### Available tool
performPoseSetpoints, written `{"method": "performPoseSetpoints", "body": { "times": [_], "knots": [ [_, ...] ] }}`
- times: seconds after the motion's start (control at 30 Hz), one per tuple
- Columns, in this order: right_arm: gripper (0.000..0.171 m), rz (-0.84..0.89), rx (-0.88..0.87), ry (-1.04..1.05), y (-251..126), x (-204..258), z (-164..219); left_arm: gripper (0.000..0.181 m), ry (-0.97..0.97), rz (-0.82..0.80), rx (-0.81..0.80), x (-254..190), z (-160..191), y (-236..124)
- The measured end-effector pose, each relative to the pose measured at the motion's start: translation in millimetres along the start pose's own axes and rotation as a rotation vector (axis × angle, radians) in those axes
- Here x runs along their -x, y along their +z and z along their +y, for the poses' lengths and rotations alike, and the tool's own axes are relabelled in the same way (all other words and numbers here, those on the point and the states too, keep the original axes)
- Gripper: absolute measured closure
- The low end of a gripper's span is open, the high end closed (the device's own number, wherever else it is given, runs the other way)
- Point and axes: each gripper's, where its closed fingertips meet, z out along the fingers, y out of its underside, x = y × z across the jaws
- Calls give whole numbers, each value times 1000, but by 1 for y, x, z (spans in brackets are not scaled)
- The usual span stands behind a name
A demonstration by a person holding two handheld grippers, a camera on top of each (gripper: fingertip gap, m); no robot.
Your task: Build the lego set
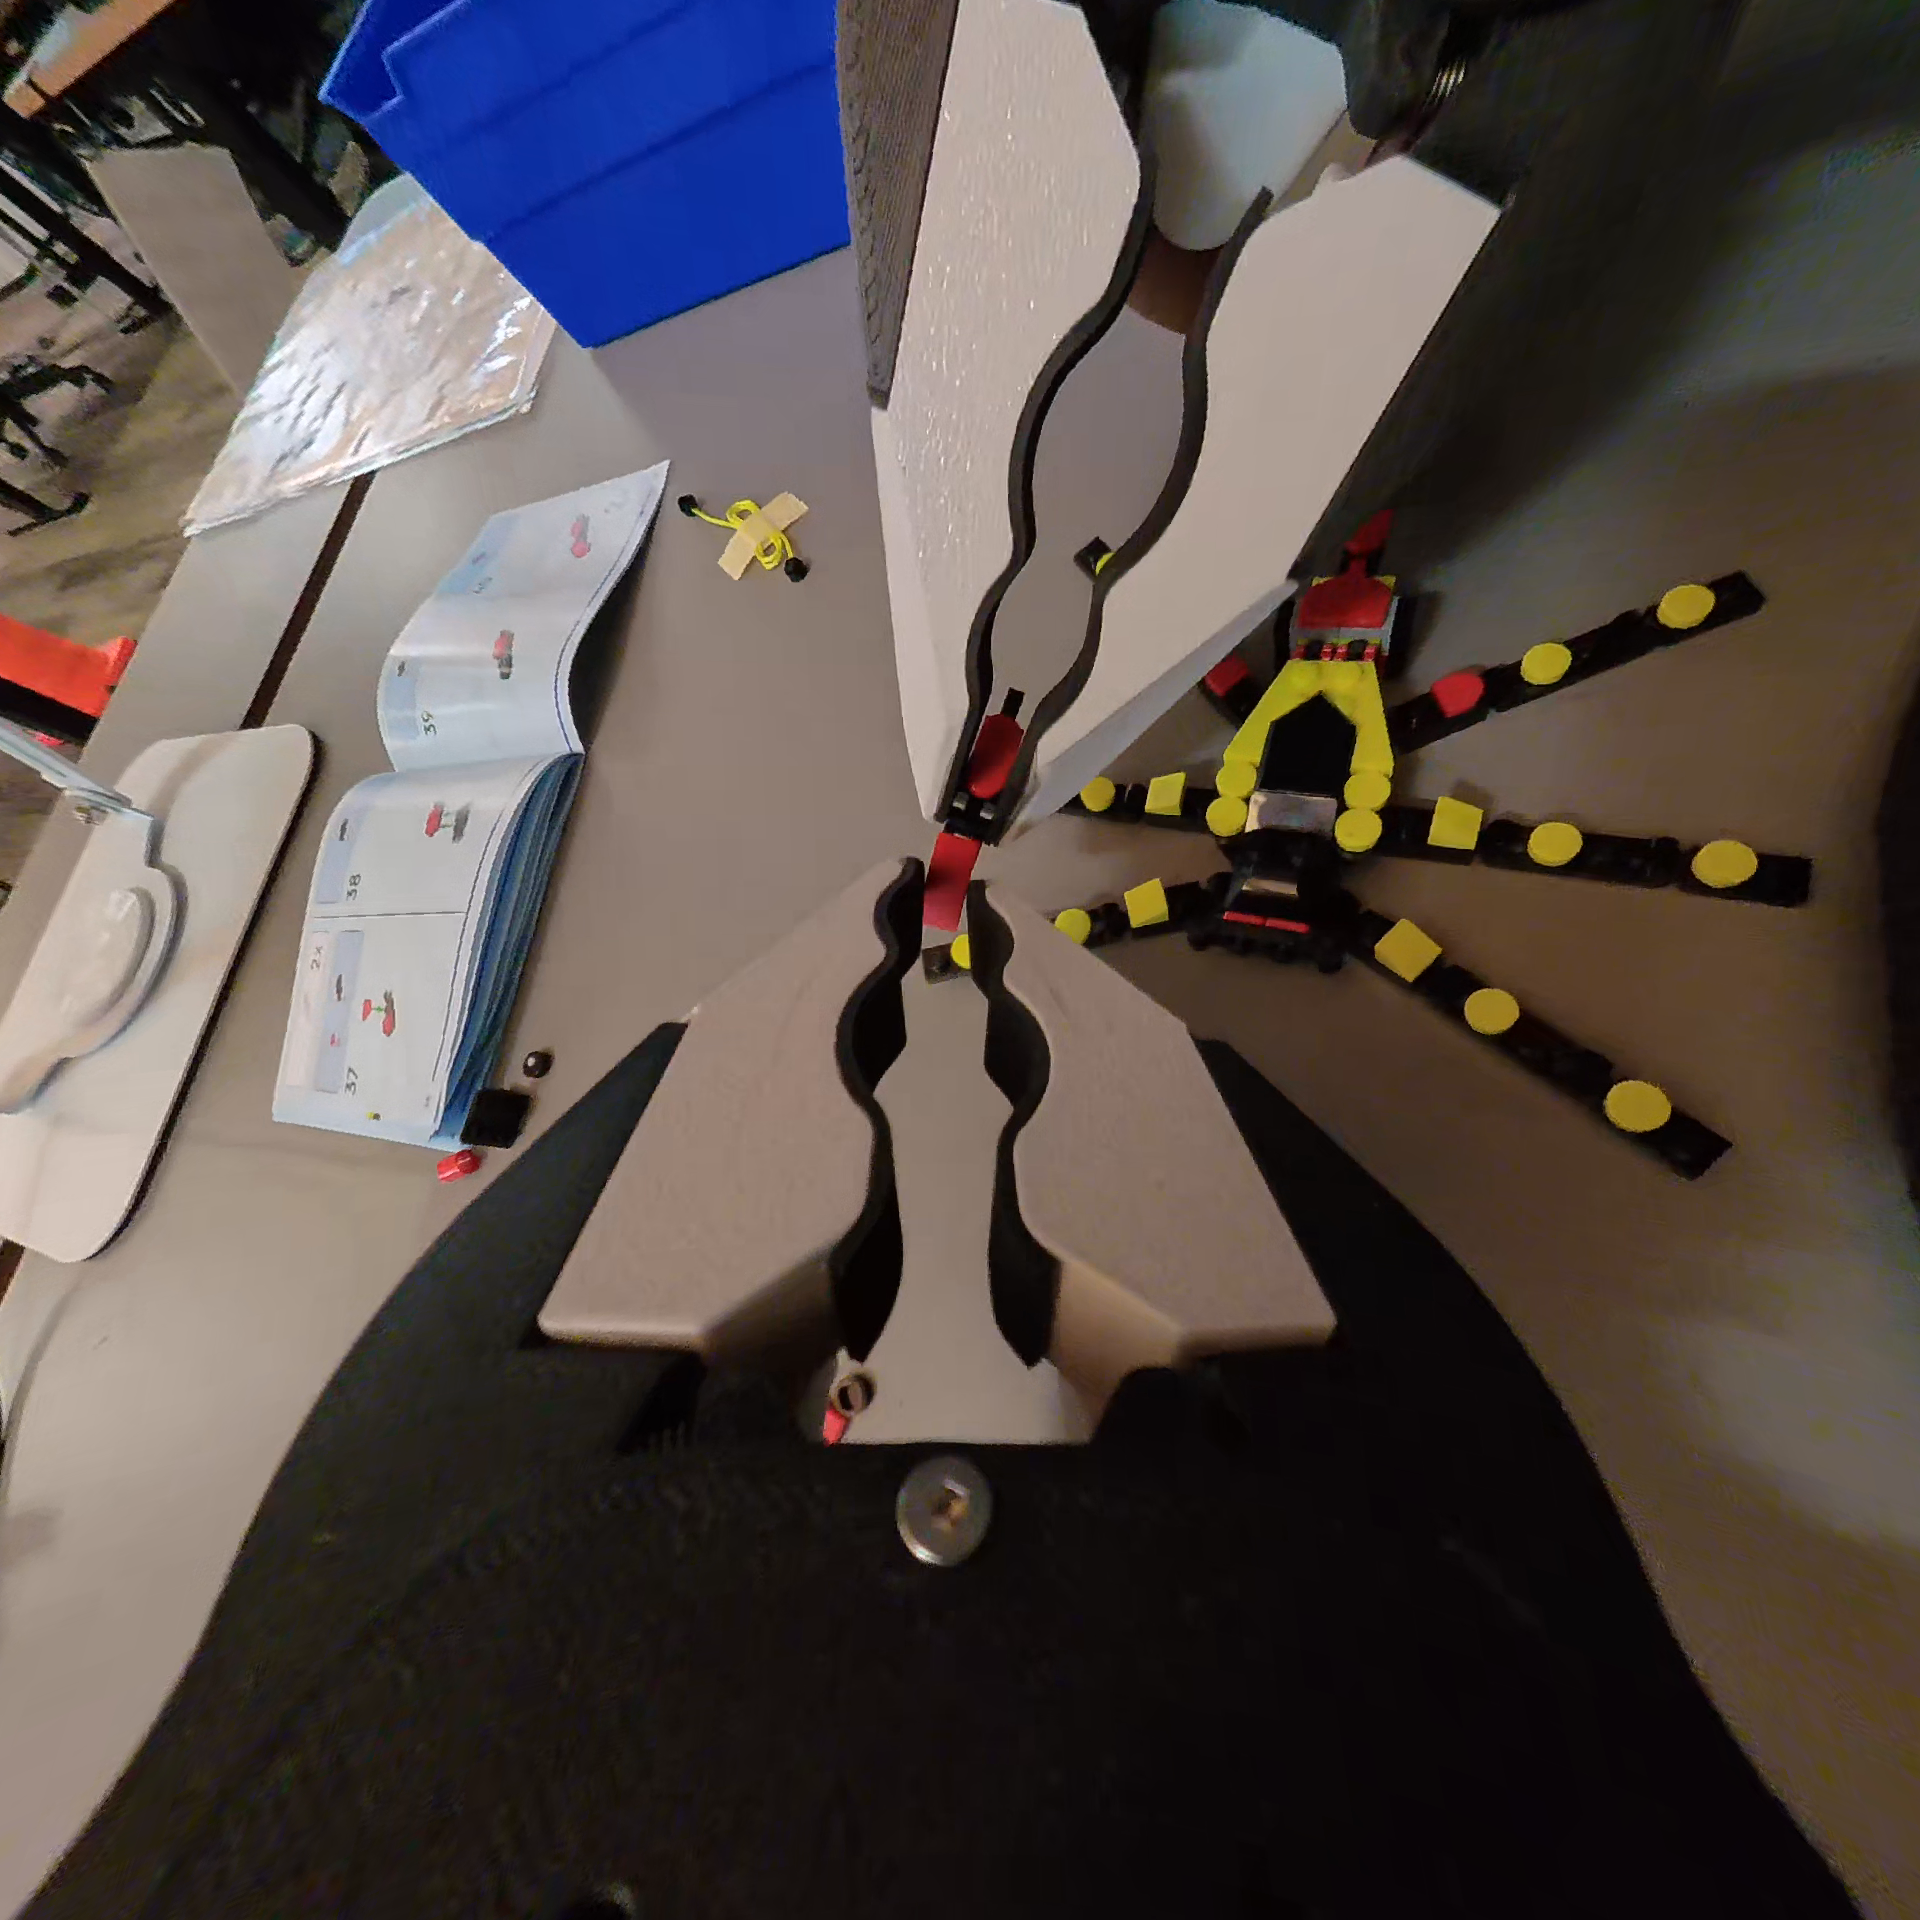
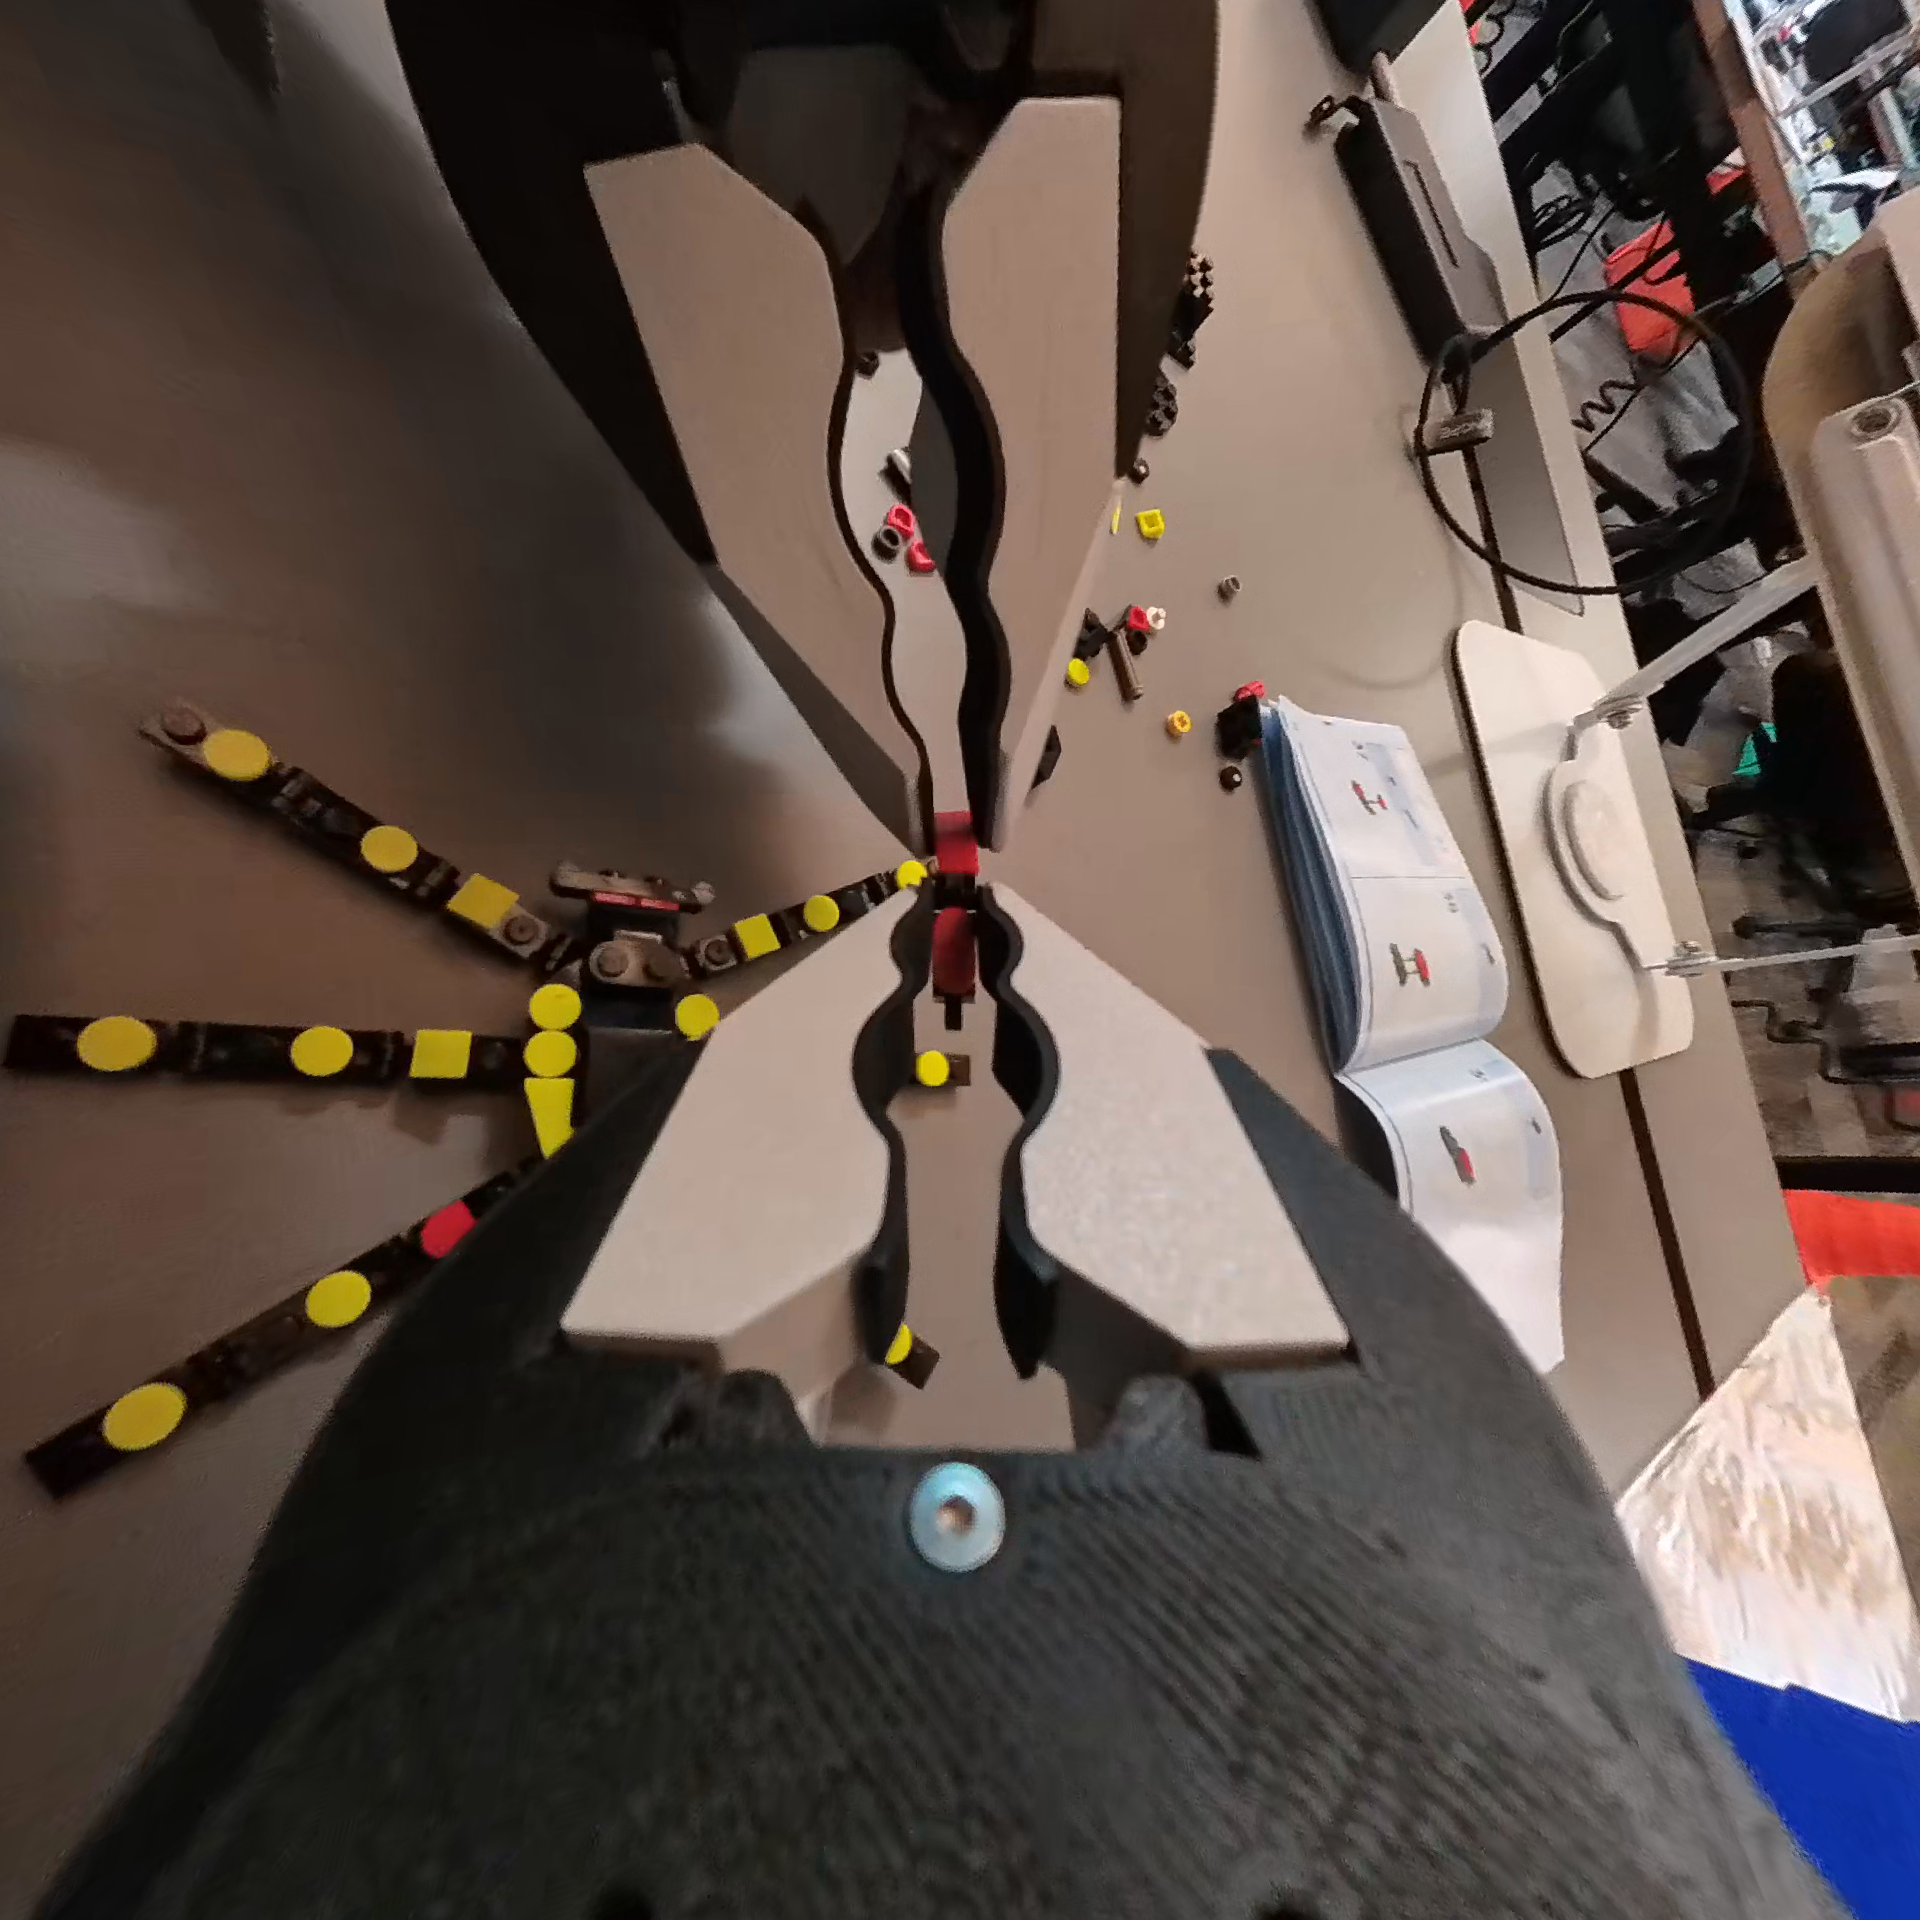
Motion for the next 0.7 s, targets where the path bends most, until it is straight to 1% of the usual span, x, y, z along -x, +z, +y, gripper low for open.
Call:
{"method": "performPoseSetpoints", "body": {
  "times": [0.23, 0.53, 0.7],
  "knots": [
    [165, -1, -39, 18, -2, -1, -3, 175, 20, -14, 11, 1, 1, 0],
    [165, -12, -64, 51, -2, -2, -4, 176, -12, -13, -3, 2, 0, 0],
    [165, -11, -55, 60, -2, -3, 0, 176, -11, -11, 1, 2, 1, 0]
  ]
}}
